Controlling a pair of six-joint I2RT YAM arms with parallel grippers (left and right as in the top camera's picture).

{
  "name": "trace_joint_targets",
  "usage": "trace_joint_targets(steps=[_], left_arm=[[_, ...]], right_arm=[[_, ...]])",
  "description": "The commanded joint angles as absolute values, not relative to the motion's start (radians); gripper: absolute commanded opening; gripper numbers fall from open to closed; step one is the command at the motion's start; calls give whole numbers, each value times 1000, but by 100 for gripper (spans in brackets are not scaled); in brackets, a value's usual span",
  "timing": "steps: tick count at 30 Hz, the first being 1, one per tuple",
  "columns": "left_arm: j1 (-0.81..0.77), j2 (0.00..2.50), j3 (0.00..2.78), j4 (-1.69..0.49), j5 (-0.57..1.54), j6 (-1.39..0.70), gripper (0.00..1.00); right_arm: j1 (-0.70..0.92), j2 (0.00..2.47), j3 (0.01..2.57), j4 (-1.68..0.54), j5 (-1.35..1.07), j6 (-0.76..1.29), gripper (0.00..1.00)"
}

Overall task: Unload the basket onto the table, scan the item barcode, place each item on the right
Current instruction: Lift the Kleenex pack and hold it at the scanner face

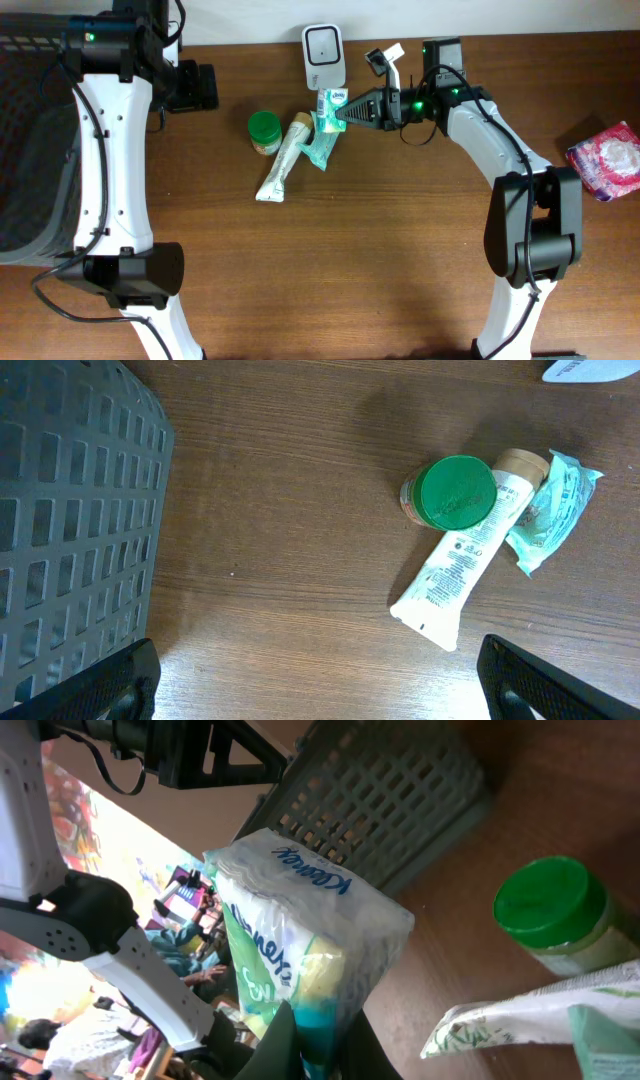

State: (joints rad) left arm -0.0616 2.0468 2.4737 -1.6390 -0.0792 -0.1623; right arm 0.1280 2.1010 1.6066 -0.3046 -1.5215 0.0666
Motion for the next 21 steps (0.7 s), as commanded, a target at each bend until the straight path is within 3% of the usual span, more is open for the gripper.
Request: trace_joint_targets(steps=[1, 21], left_arm=[[-62, 2050, 2469, -1640, -83, -171, 99], [-62, 2050, 2469, -1640, -83, -171, 99]], right_arm=[[131, 2083, 1622, -290, -1552, 64, 4], [131, 2083, 1621, -291, -1552, 37, 4]])
